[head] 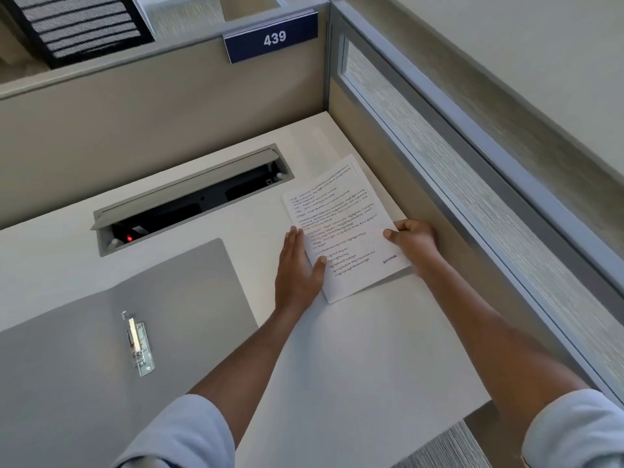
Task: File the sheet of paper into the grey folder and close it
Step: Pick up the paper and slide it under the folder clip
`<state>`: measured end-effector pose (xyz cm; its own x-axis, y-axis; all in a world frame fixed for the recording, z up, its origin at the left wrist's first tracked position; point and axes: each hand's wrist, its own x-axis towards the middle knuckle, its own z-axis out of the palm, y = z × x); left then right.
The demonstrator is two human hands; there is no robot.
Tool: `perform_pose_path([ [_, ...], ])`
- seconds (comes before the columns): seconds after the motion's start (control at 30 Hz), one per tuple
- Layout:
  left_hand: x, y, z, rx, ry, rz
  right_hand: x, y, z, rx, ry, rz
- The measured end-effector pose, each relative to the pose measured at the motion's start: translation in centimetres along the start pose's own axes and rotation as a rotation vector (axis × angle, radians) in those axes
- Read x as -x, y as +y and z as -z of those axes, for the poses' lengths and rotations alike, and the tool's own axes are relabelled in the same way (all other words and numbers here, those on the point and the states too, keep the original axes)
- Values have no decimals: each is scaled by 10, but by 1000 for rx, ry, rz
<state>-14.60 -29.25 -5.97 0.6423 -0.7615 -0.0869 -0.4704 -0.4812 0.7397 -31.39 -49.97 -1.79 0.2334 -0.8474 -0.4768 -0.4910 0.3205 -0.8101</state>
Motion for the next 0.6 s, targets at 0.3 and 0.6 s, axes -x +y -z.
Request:
perform_pose_path([
  [0.3,4,14,45,805,180,442,25,3,-14,-123,-90,7],
  [0.6,35,-24,94,1048,143,561,65,-5,-66,-206,-230,-18],
])
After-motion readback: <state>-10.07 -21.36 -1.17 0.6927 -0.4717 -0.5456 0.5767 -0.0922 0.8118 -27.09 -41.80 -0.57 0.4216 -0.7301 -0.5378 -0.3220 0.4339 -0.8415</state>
